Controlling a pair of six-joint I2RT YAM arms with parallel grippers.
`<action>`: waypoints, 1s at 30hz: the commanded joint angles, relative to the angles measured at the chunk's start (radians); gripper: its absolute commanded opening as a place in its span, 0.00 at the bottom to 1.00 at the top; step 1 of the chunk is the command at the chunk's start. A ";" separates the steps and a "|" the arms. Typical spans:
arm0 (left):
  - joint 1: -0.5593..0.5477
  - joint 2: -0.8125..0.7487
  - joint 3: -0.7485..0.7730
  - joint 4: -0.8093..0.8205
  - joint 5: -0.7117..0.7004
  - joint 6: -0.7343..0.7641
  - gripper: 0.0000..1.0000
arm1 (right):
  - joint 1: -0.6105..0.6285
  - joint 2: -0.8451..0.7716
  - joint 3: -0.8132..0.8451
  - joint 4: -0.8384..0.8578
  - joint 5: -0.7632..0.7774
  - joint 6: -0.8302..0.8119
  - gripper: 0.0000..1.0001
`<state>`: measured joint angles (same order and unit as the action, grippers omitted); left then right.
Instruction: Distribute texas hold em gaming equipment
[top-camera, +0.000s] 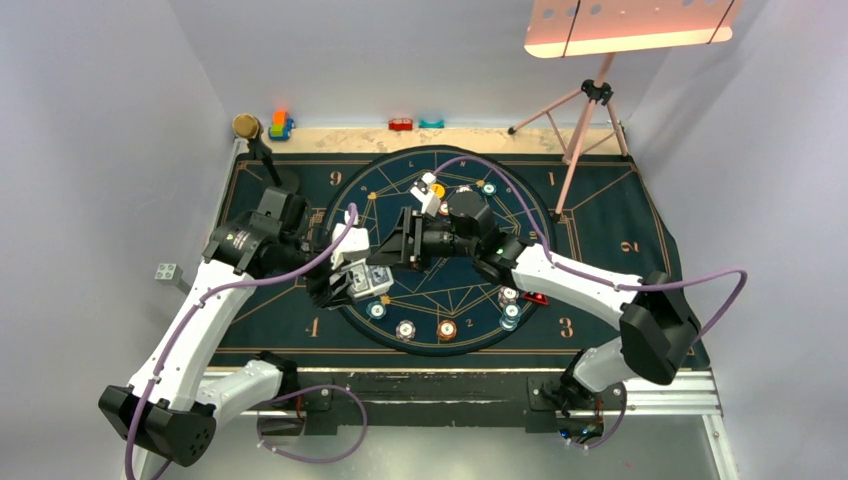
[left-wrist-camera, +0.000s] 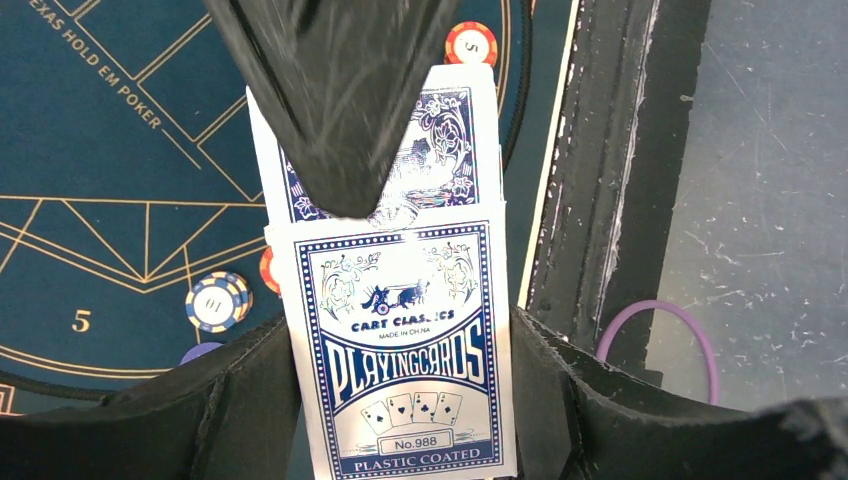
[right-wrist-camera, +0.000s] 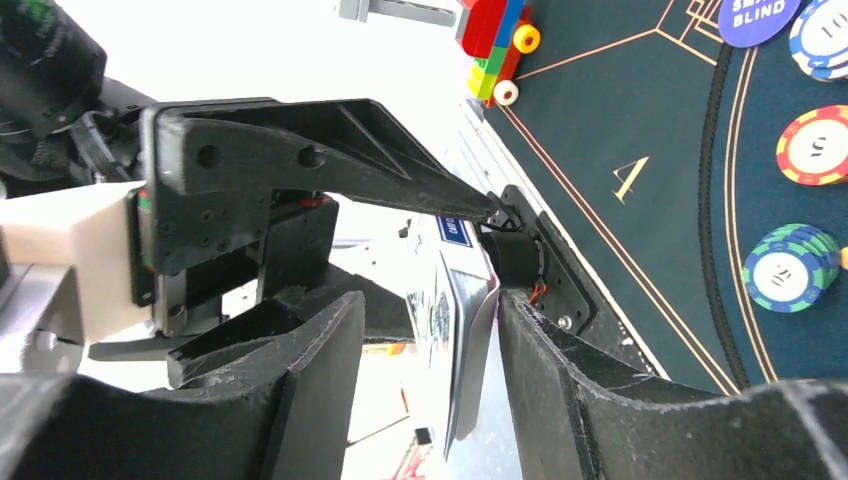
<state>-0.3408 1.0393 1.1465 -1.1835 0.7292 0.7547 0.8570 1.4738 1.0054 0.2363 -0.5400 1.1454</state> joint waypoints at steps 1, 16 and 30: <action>0.001 -0.005 0.031 -0.019 0.061 -0.025 0.26 | -0.010 -0.068 -0.013 -0.035 0.015 -0.061 0.57; 0.000 0.006 0.069 0.003 0.099 -0.078 0.28 | -0.007 -0.039 -0.019 -0.050 -0.036 -0.089 0.58; 0.000 -0.010 0.052 0.016 0.087 -0.114 0.28 | -0.028 -0.073 -0.035 -0.132 -0.028 -0.132 0.51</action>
<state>-0.3408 1.0676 1.1877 -1.2018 0.7784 0.6632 0.8429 1.4445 0.9775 0.1287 -0.5678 1.0466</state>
